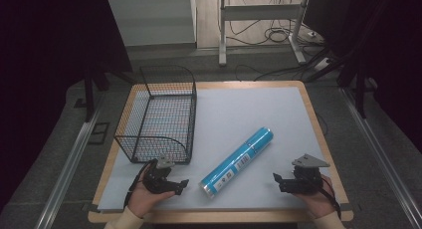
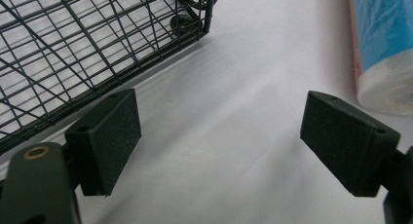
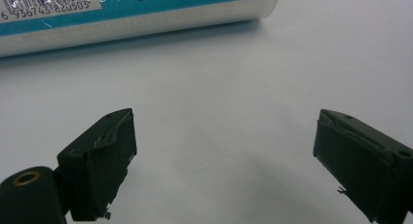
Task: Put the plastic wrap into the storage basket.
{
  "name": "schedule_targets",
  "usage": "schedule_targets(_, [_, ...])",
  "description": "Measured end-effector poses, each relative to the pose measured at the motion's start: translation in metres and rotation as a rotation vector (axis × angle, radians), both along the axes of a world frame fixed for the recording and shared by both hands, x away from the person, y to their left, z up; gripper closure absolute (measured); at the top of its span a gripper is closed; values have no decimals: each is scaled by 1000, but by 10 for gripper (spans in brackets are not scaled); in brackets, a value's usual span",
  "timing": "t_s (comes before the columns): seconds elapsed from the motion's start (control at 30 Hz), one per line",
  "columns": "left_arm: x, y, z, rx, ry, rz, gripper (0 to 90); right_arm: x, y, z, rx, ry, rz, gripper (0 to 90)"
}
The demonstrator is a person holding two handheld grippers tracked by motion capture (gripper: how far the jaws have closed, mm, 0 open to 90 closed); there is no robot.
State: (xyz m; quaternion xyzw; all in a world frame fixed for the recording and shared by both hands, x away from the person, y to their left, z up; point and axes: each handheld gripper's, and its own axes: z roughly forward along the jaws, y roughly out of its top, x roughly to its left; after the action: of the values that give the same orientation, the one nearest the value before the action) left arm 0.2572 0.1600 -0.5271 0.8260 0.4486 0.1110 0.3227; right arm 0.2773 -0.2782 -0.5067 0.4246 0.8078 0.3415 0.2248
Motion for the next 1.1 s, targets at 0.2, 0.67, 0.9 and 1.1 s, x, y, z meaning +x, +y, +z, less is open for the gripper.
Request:
schedule_targets(0.2, [-2, -1, 1, -5, -4, 4, 146, -3, 0, 2, 1, -16, -6, 91])
schedule_targets(0.67, [-4, 0, 7, -5, -11, -2, 154, -3, -1, 3, 2, -21, -2, 108])
schedule_targets(0.9, [-5, 0, 12, -13, -2, -7, 174, -4, 0, 4, -1, -27, 6, 113])
schedule_targets(1.1, [-7, -1, 21, -13, -8, 6, 176, -5, 2, 5, 12, -17, 14, 122])
